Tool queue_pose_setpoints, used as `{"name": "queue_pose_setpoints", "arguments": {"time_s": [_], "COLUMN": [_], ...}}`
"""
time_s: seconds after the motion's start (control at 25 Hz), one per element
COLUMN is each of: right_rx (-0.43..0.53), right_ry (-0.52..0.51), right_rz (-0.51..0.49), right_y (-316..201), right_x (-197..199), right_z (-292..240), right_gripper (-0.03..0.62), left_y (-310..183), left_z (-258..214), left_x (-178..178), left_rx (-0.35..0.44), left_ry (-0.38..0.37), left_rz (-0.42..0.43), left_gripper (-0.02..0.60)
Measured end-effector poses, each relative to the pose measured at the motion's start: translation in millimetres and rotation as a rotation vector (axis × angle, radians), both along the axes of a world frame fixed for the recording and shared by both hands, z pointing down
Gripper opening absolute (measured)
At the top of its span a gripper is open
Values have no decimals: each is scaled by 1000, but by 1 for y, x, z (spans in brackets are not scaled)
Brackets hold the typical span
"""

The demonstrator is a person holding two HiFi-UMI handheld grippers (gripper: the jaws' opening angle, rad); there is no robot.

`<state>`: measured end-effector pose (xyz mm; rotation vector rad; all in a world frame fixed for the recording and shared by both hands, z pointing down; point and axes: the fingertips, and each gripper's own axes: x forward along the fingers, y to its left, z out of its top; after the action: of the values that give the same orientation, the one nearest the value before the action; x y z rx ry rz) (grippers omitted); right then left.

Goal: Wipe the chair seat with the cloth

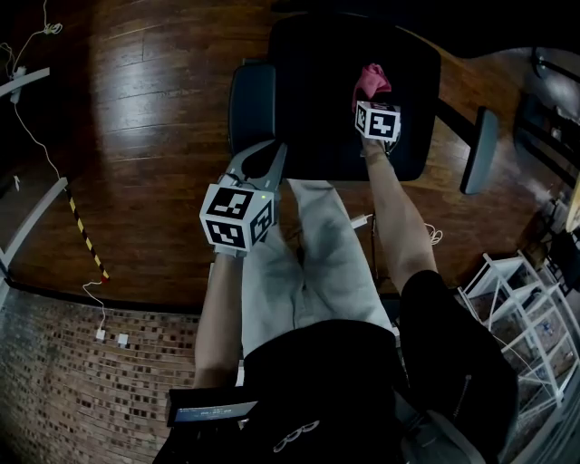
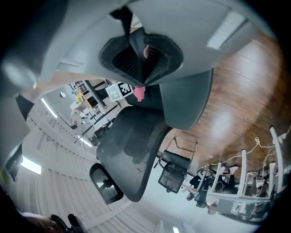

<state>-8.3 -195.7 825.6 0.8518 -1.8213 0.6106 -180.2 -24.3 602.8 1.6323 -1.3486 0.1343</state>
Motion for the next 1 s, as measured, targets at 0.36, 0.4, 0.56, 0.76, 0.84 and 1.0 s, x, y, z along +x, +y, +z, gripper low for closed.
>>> {"name": "queue_pose_setpoints", "arguments": {"time_s": [0.36, 0.4, 0.56, 0.76, 0.84, 1.0], "right_rx": [-78, -98, -210, -187, -161, -100], "right_ry": [-284, -332, -536, -570, -536, -427], "right_rz": [-104, -121, -235, -254, -235, -182], "right_y": [90, 99, 137, 134, 125, 100], "right_x": [-155, -167, -199, -176, -156, -92], "right_z": [-28, -32, -43, -38, -33, -16], "right_gripper": [61, 61, 61, 61, 62, 62], "left_y": [2, 3, 3, 2, 3, 4], "left_z": [-5, -5, -6, -3, -3, 0], "left_x": [-2, -2, 3, 11, 15, 23], "left_rx": [21, 25, 38, 32, 29, 10], "left_ry": [39, 38, 35, 28, 17, -2], "left_rz": [69, 79, 124, 185, 210, 255], "left_gripper": [-6, -6, -6, -6, -6, -6]}}
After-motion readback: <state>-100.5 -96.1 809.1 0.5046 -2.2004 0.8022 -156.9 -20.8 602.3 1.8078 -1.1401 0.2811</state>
